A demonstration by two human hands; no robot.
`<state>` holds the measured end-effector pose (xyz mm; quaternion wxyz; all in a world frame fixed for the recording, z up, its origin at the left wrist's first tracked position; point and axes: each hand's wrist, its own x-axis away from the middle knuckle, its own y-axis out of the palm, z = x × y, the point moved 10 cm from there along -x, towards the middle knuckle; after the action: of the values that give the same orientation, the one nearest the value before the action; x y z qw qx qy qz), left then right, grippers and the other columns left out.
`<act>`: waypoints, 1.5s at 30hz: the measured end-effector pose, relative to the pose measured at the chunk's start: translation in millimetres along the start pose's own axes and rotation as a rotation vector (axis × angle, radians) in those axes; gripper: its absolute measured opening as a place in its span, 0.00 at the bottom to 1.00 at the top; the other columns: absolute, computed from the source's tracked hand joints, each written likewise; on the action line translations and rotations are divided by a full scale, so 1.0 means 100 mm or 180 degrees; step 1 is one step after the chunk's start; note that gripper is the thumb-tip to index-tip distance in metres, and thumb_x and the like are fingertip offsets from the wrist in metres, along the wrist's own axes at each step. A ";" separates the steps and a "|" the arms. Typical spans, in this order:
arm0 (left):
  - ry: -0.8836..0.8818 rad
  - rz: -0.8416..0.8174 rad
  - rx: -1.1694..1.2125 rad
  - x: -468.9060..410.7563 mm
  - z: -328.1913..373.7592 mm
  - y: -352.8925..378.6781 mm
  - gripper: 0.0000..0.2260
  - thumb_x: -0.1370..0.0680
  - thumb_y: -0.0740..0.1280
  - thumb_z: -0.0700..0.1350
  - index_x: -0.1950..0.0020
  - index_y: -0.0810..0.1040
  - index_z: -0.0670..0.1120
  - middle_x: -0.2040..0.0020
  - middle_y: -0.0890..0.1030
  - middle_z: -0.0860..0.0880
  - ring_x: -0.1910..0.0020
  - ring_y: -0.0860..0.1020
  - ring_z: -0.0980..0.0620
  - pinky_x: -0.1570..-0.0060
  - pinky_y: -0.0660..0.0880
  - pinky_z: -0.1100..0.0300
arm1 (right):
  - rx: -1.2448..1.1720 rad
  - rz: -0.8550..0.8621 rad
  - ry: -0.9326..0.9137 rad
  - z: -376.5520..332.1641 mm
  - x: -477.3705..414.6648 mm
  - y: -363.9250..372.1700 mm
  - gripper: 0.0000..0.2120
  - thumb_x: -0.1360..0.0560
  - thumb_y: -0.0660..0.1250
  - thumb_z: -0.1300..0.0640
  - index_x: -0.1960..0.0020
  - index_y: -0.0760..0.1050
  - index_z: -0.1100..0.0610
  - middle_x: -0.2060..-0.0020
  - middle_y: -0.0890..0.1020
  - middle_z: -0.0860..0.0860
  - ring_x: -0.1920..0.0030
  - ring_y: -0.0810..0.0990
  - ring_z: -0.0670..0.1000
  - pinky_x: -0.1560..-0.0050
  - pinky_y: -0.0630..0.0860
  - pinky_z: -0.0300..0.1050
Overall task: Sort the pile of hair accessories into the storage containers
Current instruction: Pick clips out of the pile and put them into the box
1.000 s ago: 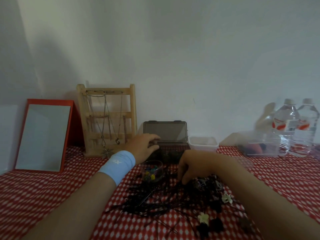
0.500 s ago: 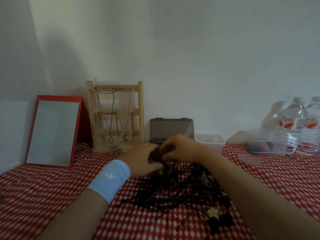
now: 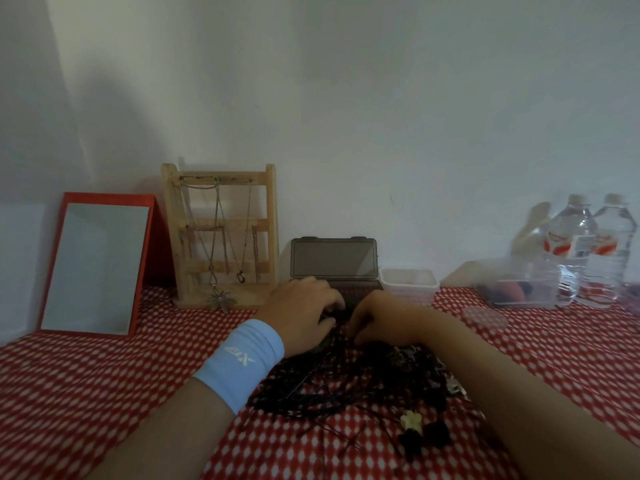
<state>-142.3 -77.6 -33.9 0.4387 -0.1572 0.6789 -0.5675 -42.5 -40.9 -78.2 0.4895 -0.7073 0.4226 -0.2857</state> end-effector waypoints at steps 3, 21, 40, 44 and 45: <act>0.0057 0.0009 -0.0051 -0.07 0.11 0.07 0.13 0.23 0.66 0.55 0.39 0.76 0.56 0.45 0.78 0.56 0.43 0.73 0.54 0.40 0.70 0.54 | -0.0367 0.0390 -0.0052 0.03 0.07 -0.21 0.05 0.26 0.74 0.55 0.51 0.85 0.48 0.61 0.83 0.37 0.63 0.80 0.35 0.57 0.74 0.28; -0.0472 0.0179 0.0104 -0.12 -0.16 -0.14 0.08 0.22 0.66 0.52 0.45 0.81 0.54 0.51 0.78 0.55 0.50 0.75 0.54 0.50 0.74 0.57 | 0.0045 -0.0688 0.0207 0.27 0.42 -0.07 0.14 0.32 0.80 0.50 0.48 0.84 0.41 0.53 0.84 0.35 0.50 0.80 0.37 0.40 0.77 0.40; -0.0913 -0.0793 0.0412 0.09 -0.43 0.13 0.26 0.27 0.70 0.60 0.31 0.73 0.55 0.37 0.73 0.53 0.42 0.75 0.52 0.42 0.75 0.55 | -0.0622 0.0884 0.0157 0.02 -0.05 -0.70 0.04 0.23 0.72 0.55 0.51 0.83 0.55 0.62 0.85 0.47 0.65 0.83 0.44 0.65 0.77 0.36; -0.0745 -0.0734 0.0420 0.07 -0.32 0.18 0.25 0.25 0.71 0.55 0.30 0.71 0.53 0.36 0.72 0.51 0.40 0.74 0.51 0.42 0.73 0.58 | -0.0647 0.1355 0.0285 0.10 -0.24 -0.84 0.11 0.25 0.74 0.54 0.44 0.81 0.54 0.49 0.84 0.50 0.55 0.82 0.46 0.53 0.75 0.38; -0.0694 -0.0729 0.0426 0.07 -0.29 0.19 0.25 0.25 0.70 0.55 0.29 0.71 0.53 0.36 0.72 0.51 0.39 0.74 0.52 0.41 0.73 0.58 | -0.0602 0.1341 0.0312 0.11 -0.26 -0.84 0.15 0.25 0.74 0.53 0.40 0.80 0.54 0.47 0.83 0.49 0.51 0.81 0.47 0.51 0.74 0.39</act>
<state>-162.9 -58.3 -54.8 0.4517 -0.2646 0.5657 -0.6372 -19.1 0.1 -3.8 0.4487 -0.6315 0.6090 -0.1704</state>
